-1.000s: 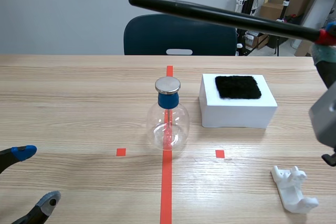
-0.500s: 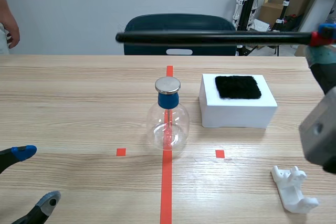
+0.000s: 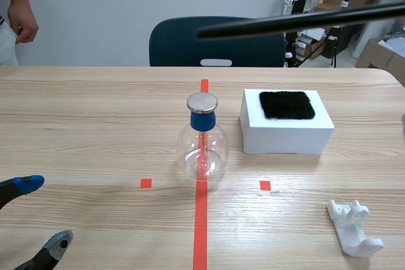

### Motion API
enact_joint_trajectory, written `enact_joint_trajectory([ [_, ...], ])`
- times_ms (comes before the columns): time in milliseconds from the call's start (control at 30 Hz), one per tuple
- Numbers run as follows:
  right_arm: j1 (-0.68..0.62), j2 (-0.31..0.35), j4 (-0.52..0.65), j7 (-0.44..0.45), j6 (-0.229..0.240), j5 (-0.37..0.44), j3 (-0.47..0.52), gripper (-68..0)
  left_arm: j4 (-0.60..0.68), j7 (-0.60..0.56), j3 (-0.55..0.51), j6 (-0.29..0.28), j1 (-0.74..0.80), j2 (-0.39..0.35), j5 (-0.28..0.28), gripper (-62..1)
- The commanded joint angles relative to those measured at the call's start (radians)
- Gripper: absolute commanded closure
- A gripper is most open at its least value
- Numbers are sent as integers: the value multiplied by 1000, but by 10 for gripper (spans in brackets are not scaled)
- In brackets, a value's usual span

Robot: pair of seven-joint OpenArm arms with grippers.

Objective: Do the electroscope experiment. hold the rod still at the electroscope

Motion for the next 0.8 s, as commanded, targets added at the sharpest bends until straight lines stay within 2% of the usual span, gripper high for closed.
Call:
enact_joint_trajectory([
  [0,15,15,14,-45,-18,7,34,-2,11,-14,-10,2,-3,-11,-10,-623],
  [167,15,15,9,-202,-18,16,105,-2,11,-14,-10,2,-3,-11,-10,-623],
  [300,15,16,-21,-290,-18,30,150,-2,11,-14,-10,2,-3,-11,-10,-623],
  [467,24,84,-129,-285,-18,32,161,-2,11,-15,-10,2,-3,-11,-10,-623],
  [567,63,126,-187,-260,-18,70,152,-2,11,-14,-10,2,-3,-11,-10,-623],
  [767,166,229,-209,-309,-18,87,63,-2,11,-14,-10,2,-3,-11,-10,-623],
])
